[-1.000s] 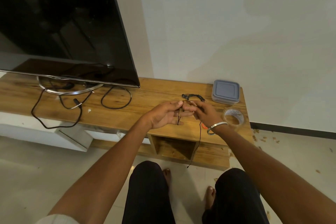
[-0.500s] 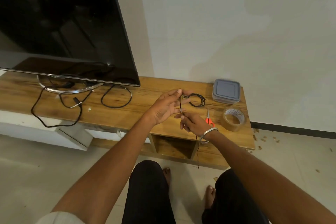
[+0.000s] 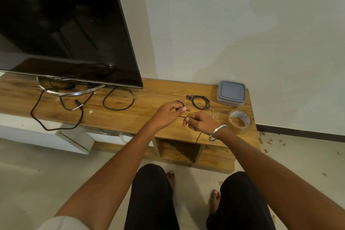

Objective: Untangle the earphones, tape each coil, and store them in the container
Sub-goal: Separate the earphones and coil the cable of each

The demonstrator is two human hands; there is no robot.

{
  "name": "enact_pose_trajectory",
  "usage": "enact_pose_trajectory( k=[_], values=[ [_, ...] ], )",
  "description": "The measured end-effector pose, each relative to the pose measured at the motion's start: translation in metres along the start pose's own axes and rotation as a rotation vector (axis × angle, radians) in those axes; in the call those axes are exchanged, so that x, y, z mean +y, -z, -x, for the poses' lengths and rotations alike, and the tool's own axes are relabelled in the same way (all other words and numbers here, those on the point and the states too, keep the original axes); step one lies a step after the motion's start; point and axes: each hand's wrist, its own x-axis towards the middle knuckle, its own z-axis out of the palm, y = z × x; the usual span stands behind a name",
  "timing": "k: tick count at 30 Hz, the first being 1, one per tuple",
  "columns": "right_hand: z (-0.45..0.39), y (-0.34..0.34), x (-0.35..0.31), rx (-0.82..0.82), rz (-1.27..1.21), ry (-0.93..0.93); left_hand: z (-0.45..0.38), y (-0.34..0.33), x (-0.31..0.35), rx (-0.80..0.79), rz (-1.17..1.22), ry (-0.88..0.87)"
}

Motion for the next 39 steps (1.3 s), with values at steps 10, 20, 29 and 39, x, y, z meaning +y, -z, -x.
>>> enact_pose_trajectory(
  k=[10, 20, 29, 39],
  values=[
    [0.003, 0.023, -0.008, 0.109, -0.028, 0.007, 0.008, 0.005, -0.011, -0.196, -0.112, 0.108],
    [0.001, 0.030, -0.005, 0.211, 0.076, 0.066, 0.014, -0.004, 0.012, -0.512, 0.136, 0.224],
    [0.006, 0.026, 0.000, 0.247, -0.088, -0.009, 0.015, 0.003, 0.030, -0.449, 0.624, 0.276],
    [0.009, 0.002, 0.009, 0.207, -0.032, -0.001, 0.013, 0.004, 0.035, -0.378, 0.804, 0.199]
  ],
)
